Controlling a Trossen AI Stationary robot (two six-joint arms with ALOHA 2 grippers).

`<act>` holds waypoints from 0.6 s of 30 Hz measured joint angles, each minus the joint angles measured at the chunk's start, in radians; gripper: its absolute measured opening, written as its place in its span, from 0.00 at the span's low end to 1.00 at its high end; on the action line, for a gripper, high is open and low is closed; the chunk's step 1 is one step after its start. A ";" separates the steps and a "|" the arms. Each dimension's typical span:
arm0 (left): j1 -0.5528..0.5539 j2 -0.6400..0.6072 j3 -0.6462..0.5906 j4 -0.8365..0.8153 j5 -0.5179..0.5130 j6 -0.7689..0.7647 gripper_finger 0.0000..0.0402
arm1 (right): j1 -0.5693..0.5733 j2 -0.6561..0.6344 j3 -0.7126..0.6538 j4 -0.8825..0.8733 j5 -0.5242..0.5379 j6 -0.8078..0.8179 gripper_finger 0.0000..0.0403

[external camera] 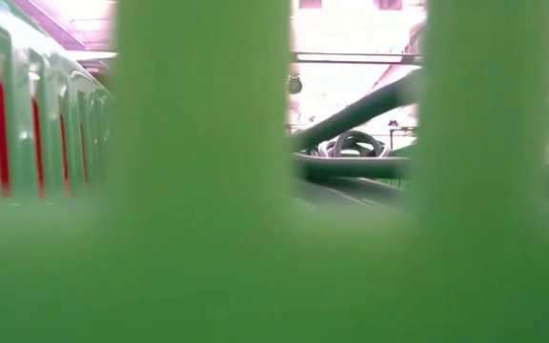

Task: Pick & Place USB Port
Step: Put the blue USB charger into the blue bin

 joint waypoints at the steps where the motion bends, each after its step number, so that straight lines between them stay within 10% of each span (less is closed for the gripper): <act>1: 0.000 -0.001 0.000 -0.027 -0.013 -0.014 0.38 | 0.000 0.001 -0.014 -0.014 -0.036 0.044 0.00; 18: -0.028 -0.062 -0.066 -0.146 -0.017 -0.172 0.38 | -0.034 0.002 -0.260 0.060 -0.269 0.246 0.00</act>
